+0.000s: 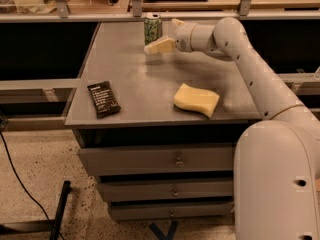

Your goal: Knock green can over

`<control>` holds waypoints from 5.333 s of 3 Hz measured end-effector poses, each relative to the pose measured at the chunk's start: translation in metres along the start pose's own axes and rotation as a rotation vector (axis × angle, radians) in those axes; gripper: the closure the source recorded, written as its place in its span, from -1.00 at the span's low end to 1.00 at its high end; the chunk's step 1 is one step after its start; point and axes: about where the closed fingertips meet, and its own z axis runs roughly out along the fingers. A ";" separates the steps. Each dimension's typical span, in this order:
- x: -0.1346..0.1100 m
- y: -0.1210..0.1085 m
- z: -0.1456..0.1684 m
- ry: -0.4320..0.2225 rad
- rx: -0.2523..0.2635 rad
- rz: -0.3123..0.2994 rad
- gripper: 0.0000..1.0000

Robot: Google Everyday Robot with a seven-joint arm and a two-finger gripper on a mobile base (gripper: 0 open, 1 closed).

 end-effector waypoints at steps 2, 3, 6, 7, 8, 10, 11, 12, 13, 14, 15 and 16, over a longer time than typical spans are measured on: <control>-0.001 0.009 0.016 0.021 -0.034 -0.003 -1.00; 0.001 0.010 0.019 0.017 -0.031 0.008 -0.66; 0.005 0.003 0.014 0.068 0.016 0.050 0.76; -0.016 0.002 -0.003 0.176 0.010 0.029 1.00; -0.038 0.010 -0.023 0.306 -0.033 -0.019 1.00; -0.052 0.060 -0.048 0.522 -0.228 -0.090 1.00; -0.040 0.087 -0.075 0.641 -0.343 -0.085 1.00; -0.032 0.099 -0.103 0.730 -0.406 -0.085 1.00; -0.029 0.102 -0.120 0.794 -0.432 -0.113 0.94; -0.024 0.100 -0.128 0.820 -0.437 -0.122 0.57; -0.010 0.092 -0.133 0.839 -0.429 -0.130 0.10; 0.010 0.084 -0.143 0.884 -0.426 -0.130 -0.36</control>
Offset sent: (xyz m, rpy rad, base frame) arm 0.0026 0.0195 -0.0039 -0.0263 0.0253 0.0347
